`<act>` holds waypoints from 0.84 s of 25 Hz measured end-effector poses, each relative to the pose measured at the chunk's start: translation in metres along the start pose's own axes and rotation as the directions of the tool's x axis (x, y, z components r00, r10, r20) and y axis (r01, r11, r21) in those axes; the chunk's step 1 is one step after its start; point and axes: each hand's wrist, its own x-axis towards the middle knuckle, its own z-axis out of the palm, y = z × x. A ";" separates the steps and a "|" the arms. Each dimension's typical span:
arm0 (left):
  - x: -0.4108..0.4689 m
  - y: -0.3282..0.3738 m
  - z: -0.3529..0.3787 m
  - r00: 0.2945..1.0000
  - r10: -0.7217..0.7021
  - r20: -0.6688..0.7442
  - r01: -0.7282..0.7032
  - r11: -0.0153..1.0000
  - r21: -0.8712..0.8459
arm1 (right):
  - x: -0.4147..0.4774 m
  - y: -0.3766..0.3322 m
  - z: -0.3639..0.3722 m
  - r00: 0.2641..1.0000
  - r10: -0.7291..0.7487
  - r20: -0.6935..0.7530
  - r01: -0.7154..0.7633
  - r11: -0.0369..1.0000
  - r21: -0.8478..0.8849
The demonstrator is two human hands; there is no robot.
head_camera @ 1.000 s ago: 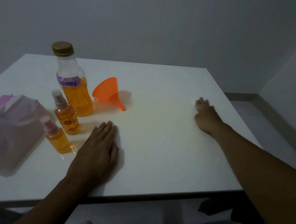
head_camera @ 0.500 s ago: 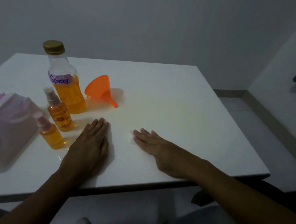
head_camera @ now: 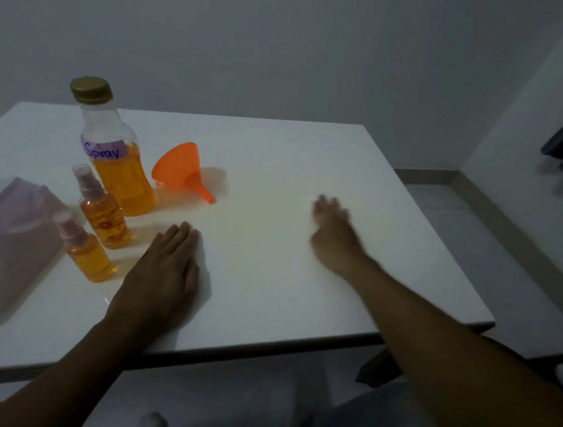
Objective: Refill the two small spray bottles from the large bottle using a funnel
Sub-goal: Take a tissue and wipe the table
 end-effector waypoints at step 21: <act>0.013 0.130 0.013 0.952 0.285 0.108 -0.255 0.940 -0.227 | -0.151 0.139 -0.065 0.934 0.137 -0.330 0.045 0.871 0.489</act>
